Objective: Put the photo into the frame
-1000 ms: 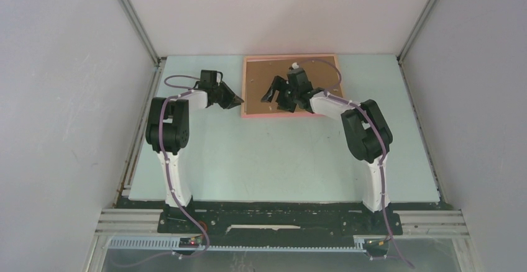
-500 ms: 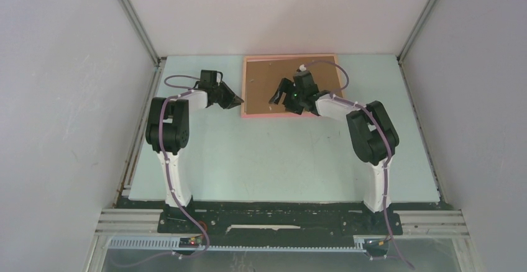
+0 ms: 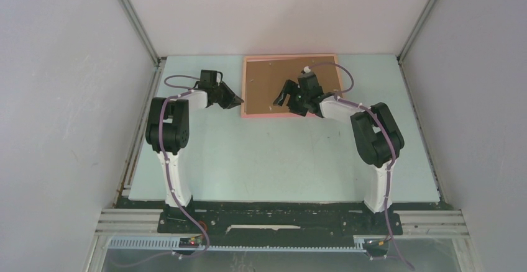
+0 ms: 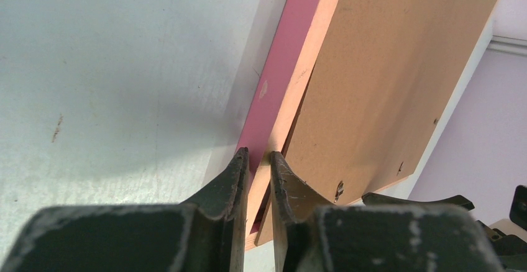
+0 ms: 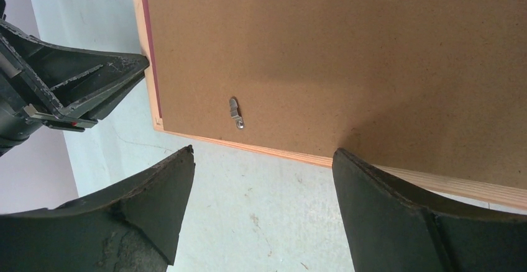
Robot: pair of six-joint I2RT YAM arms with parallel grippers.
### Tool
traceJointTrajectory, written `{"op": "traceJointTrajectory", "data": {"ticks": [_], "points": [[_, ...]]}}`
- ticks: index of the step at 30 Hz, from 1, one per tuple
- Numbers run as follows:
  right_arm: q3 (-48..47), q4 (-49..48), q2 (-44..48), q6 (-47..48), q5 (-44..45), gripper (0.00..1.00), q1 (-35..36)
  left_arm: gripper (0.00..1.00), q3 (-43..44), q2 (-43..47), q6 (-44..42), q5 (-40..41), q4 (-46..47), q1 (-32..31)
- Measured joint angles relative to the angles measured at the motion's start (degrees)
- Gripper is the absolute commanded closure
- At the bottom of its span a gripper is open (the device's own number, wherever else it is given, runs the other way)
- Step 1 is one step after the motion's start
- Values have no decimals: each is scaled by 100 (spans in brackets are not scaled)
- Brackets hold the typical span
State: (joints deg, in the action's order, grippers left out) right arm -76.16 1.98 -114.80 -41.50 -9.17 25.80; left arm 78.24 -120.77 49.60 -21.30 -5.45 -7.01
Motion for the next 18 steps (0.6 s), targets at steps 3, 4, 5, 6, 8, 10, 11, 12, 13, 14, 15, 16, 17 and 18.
{"op": "traceJointTrajectory", "data": {"ticks": [3,4,5,6,8,10,11,12,13,14,15,16,17,18], "points": [[26,-33,4,-2,-22,11,-7,82,0,0,0,0,0,0],[52,-68,13,-2,-20,11,-7,82,0,0,0,0,0,0],[68,-90,17,-4,-24,11,-7,82,0,0,0,0,0,0],[79,-107,20,-7,-31,11,-11,82,0,0,0,0,0,0],[79,-109,20,-20,-37,11,-13,82,0,0,0,0,0,0],[81,-107,24,-17,-28,11,-9,82,0,0,0,0,0,0],[81,-109,26,-17,-26,11,-9,82,0,0,0,0,0,0],[90,-116,26,-20,-26,11,-4,82,0,0,0,0,0,0],[92,-120,28,-20,-26,11,-4,82,0,0,0,0,0,0],[105,-136,31,-20,-26,11,-4,82,0,0,0,0,0,0],[127,-157,39,-20,-26,11,-4,82,0,0,0,0,0,0],[153,-188,50,-20,-24,11,-7,82,0,0,0,0,0,0],[179,-221,59,-20,-24,11,-9,82,0,0,0,0,0,0],[199,-227,70,-24,-28,11,-11,82,0,0,0,-2,0,0]]}}
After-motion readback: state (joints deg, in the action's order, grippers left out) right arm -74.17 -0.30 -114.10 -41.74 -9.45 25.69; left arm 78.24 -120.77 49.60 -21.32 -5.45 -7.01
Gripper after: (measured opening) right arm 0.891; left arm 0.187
